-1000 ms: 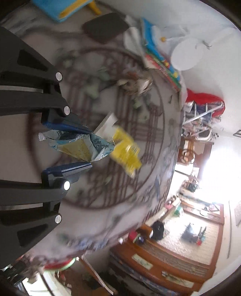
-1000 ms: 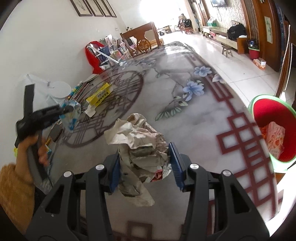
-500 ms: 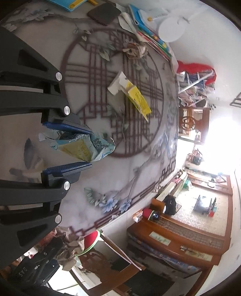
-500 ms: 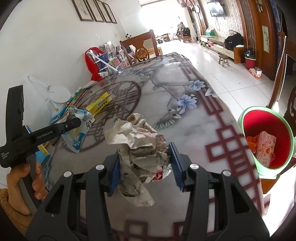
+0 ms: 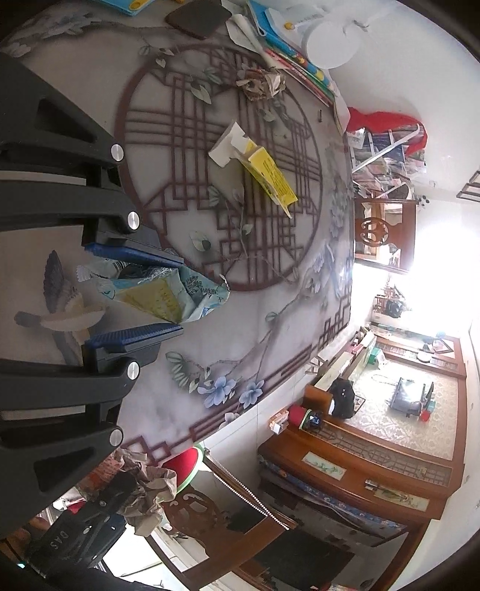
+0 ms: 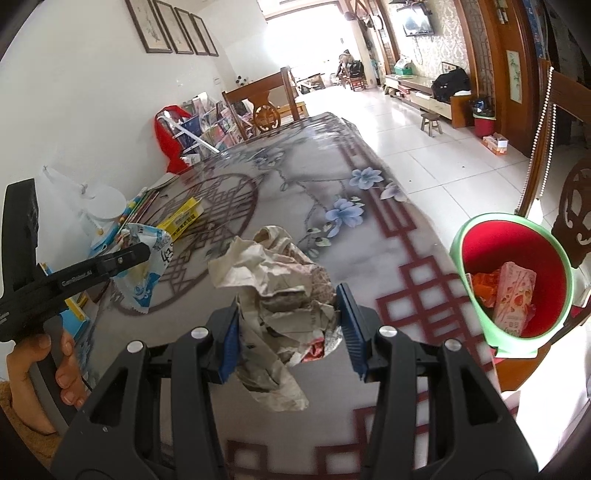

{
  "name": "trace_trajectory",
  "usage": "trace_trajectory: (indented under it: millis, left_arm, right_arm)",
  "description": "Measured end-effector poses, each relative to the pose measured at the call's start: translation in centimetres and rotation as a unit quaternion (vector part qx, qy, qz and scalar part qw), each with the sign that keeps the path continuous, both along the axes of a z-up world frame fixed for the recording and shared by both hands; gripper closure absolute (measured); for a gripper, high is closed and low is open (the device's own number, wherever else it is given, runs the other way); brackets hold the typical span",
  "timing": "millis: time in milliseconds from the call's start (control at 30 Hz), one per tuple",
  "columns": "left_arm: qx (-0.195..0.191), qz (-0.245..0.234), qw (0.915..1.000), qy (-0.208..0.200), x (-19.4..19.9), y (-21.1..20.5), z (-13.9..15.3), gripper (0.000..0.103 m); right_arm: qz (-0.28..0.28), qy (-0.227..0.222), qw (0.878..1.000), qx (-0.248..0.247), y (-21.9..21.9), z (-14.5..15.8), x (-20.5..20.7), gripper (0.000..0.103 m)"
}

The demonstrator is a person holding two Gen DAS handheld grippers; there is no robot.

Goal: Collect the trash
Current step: 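Carry wrapper and paper wad to the red bucket and open both tools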

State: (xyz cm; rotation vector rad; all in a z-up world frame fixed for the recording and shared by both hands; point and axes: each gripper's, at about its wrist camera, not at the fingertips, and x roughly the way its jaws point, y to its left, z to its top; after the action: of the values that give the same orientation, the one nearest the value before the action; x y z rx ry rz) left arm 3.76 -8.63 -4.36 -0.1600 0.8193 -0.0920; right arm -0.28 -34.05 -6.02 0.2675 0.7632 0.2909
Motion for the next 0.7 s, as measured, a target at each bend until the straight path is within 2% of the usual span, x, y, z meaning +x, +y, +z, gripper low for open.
trace_trajectory:
  millis: [300, 533, 700]
  left_arm:
    - [-0.006, -0.020, 0.9998, 0.000, 0.5, -1.8, 0.1, 0.075]
    - [-0.031, -0.076, 0.9965, 0.013, 2.6, -6.6, -0.5, 0.075]
    - [-0.053, -0.141, 0.9883, 0.023, 4.3, -12.2, -1.1, 0.075]
  right_arm:
    - [-0.028, -0.004, 1.000, -0.004, -2.5, -0.1, 0.1, 0.057]
    - [-0.091, -0.007, 0.996, -0.006, -7.9, -0.4, 0.2, 0.057]
    - [-0.147, -0.013, 0.989, -0.018, -13.0, -0.3, 0.0, 0.057]
